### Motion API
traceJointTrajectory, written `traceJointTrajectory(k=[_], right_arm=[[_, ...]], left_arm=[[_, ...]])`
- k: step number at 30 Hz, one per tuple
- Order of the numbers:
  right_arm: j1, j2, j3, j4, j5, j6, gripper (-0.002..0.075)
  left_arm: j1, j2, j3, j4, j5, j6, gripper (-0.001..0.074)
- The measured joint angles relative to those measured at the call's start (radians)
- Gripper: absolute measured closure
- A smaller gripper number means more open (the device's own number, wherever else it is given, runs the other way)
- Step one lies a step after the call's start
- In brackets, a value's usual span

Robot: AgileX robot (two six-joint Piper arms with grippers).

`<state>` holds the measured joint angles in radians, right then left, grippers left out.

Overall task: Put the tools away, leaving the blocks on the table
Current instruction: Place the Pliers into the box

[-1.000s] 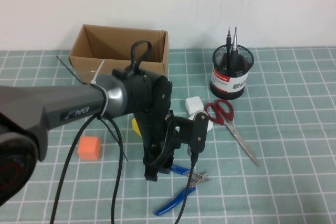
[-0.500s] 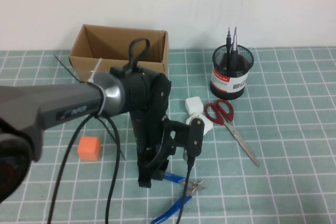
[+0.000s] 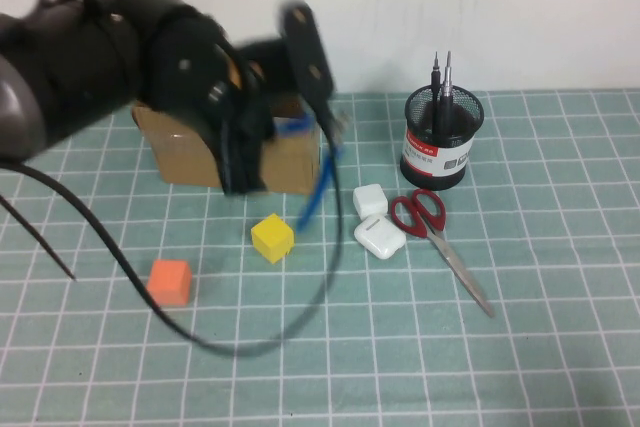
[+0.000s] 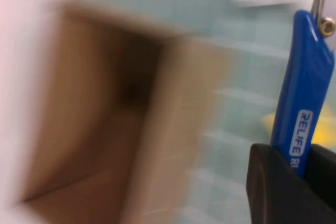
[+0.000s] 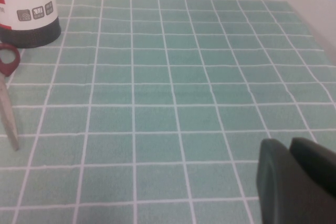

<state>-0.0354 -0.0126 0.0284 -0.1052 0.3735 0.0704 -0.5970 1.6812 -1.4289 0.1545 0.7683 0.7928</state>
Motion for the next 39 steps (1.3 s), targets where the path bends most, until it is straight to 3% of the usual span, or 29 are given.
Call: traceJointTrajectory(k=[7,20,28,39], right_arm=[[0.000,0.000,0.000,0.000,0.000,0.000,0.0736],[0.000,0.000,0.000,0.000,0.000,0.000,0.0736],[0.000,0.000,0.000,0.000,0.000,0.000,0.0736],[0.000,0.000,0.000,0.000,0.000,0.000,0.0736]], left_arm=[[0.090,0.021,-0.005,0.257,-0.232,-0.077,0.0673],[0.181,0.148,-0.207,0.382,-0.329,-0.036,0.0673],[0.211,0.254,-0.218,0.609,-0.484,-0.037,0.0674],[0.242,0.302,-0.161,0.695,-0.528,0.010,0.0674]])
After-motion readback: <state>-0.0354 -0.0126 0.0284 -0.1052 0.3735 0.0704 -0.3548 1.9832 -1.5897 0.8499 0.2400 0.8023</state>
